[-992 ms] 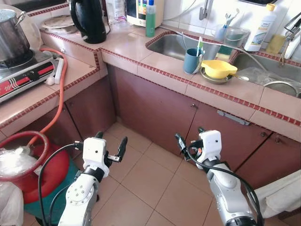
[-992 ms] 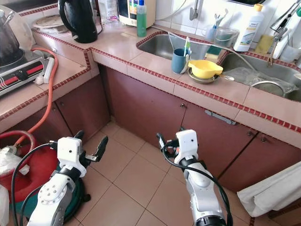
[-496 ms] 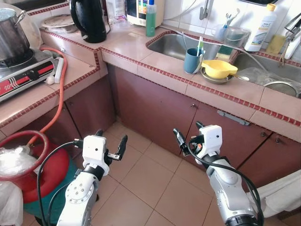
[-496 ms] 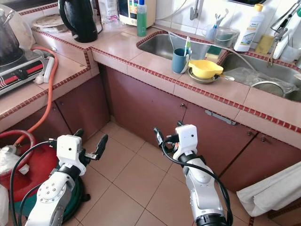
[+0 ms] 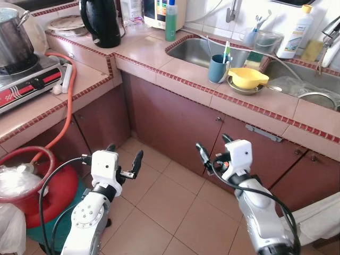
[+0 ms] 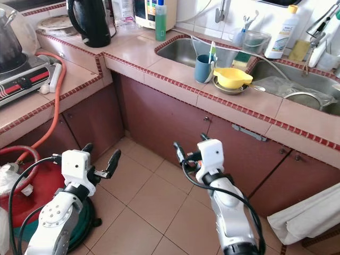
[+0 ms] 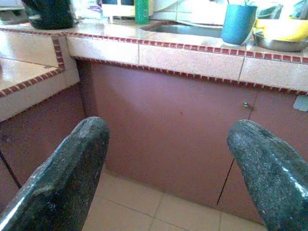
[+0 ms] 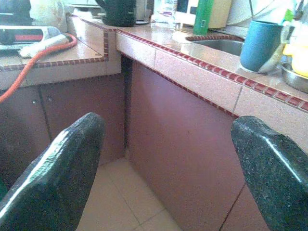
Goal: Kitchen organization
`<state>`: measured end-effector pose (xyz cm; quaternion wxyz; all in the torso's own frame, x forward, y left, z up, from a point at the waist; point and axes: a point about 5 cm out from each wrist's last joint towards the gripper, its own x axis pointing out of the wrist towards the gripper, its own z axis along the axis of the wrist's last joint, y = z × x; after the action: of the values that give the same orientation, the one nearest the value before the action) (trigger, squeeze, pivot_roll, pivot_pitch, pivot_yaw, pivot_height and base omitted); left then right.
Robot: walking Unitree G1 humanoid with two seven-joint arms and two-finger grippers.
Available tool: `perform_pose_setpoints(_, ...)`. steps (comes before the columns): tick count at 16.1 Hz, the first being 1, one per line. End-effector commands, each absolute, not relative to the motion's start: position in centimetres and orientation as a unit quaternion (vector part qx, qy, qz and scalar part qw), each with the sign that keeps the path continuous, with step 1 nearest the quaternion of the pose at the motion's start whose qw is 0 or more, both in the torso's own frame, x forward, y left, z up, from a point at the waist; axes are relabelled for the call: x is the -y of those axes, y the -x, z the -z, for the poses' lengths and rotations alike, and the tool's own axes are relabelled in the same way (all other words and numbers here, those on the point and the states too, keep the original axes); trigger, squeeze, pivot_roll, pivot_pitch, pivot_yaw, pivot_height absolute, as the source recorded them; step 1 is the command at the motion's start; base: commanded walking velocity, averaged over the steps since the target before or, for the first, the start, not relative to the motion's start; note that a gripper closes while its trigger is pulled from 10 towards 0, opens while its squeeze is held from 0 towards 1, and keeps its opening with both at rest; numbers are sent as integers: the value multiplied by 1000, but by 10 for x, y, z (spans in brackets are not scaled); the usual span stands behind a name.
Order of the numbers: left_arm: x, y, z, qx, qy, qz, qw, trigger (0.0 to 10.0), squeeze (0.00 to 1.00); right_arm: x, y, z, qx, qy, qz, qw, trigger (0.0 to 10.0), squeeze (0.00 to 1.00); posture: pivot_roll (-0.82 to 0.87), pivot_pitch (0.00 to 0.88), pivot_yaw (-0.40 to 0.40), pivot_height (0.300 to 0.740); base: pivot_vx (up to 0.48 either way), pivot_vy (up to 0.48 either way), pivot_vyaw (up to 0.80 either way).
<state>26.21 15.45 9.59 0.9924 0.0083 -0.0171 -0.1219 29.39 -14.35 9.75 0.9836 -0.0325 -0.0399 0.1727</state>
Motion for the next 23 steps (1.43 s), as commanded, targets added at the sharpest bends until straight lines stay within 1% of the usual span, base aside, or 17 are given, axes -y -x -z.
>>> perform_pose_setpoints(1,-159,-258,-96,22,-24,123,992,10000,0,147,-289,-97,43,38,-170,984,10000,0,-11,21,-31,740,0,0,0)
perform_pose_setpoints(4,-163,-258,-97,21,-24,117,993,10000,0,150,-287,-96,41,38,-166,985,10000,0,-12,19,-28,740,0,0,0)
perform_pose_setpoints(8,-156,-258,-98,23,-29,129,991,10000,0,147,-289,-96,35,39,-165,985,10000,0,-10,21,-34,740,0,0,0)
perform_pose_setpoints(12,-159,-258,-98,21,-32,129,991,10000,0,150,-290,-95,29,39,-160,986,10000,0,-4,29,-39,740,0,0,-723)
perform_pose_setpoints(16,-164,-258,-99,19,-34,123,992,10000,0,147,-290,-96,31,44,-166,985,10000,0,-4,38,-38,740,0,0,-753)
perform_pose_setpoints(20,-164,-257,-101,22,-26,125,992,10000,0,143,-289,-98,39,43,-177,983,10000,0,-1,45,-38,740,0,0,0)
perform_pose_setpoints(23,-165,-258,-103,25,-24,124,992,10000,0,141,-291,-100,43,43,-182,981,10000,0,3,46,-39,740,247,0,0)
